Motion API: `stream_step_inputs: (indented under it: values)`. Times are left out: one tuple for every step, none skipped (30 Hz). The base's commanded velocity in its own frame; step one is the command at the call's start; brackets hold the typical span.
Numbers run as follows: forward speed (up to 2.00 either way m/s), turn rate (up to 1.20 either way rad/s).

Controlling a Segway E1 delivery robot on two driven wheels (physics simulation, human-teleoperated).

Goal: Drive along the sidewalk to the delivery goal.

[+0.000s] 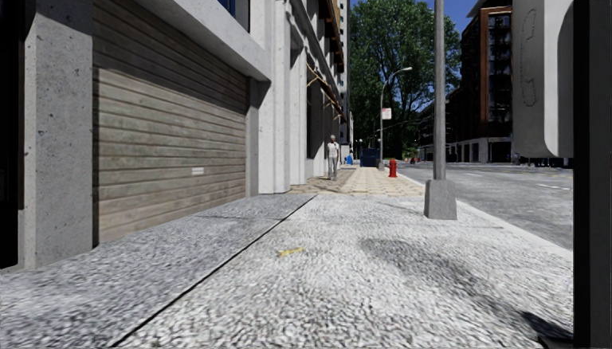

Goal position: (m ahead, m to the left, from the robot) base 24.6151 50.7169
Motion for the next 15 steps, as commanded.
stream_step_inputs:
  values:
    - [2.0, 0.0]
    - [2.0, 0.0]
    - [2.0, 0.0]
    - [2.0, 0.0]
    - [2.0, 0.0]
    - [2.0, 0.0]
    - [2.0, 0.0]
    - [2.0, 0.0]
    - [2.0, 0.0]
    - [2.0, 0.0]
    - [2.0, 0.0]
    - [2.0, -0.01]
    - [2.0, -0.01]
    - [2.0, -0.04]
    - [2.0, -0.04]
